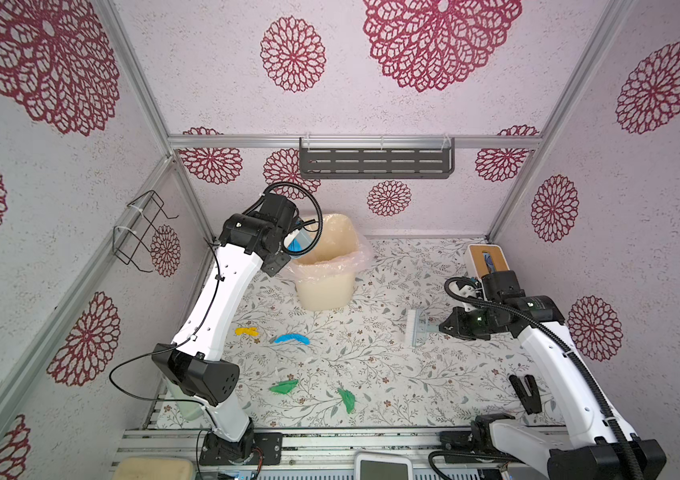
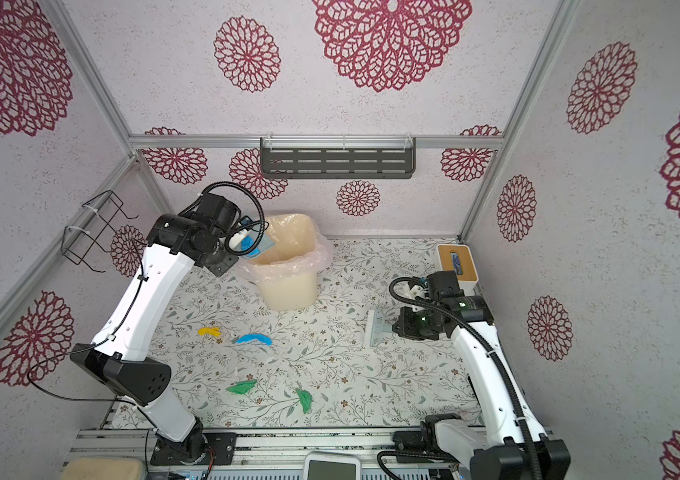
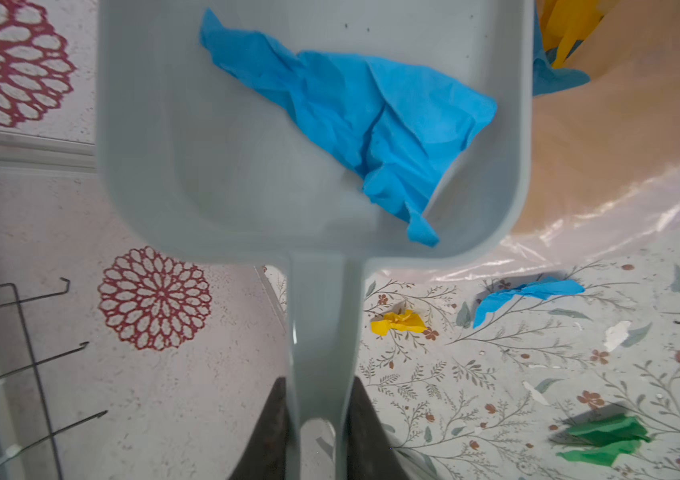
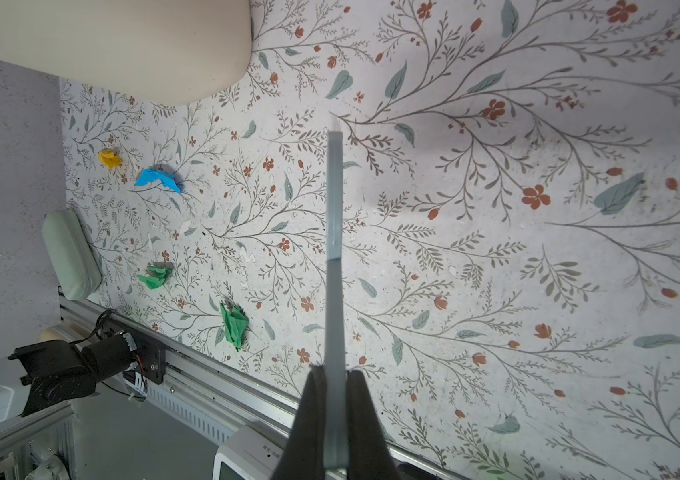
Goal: Sweep away the paper scraps from the table
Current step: 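Tip the teal dustpan over the bin with the left gripper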
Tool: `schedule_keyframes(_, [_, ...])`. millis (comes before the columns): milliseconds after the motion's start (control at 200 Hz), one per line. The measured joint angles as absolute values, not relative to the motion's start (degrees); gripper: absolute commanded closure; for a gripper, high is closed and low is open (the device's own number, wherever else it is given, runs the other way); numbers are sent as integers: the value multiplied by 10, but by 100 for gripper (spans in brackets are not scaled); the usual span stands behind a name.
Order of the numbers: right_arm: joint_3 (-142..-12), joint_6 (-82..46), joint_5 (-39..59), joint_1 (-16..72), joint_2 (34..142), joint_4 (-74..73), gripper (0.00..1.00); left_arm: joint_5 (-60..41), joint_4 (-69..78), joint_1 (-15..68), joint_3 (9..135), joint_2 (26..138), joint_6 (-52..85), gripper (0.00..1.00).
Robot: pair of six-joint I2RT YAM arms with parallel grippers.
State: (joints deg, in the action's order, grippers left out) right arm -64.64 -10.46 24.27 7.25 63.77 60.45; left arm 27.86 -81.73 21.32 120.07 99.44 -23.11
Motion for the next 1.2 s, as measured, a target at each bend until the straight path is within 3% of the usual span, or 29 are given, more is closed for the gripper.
schedule_keyframes(706, [-634, -98, 259, 61, 623, 616, 100, 519, -548, 298, 1059, 972, -558, 100])
schedule_keyframes(1201, [-632, -101, 275, 60, 613, 615, 100, 563, -444, 309, 989, 919, -650, 100])
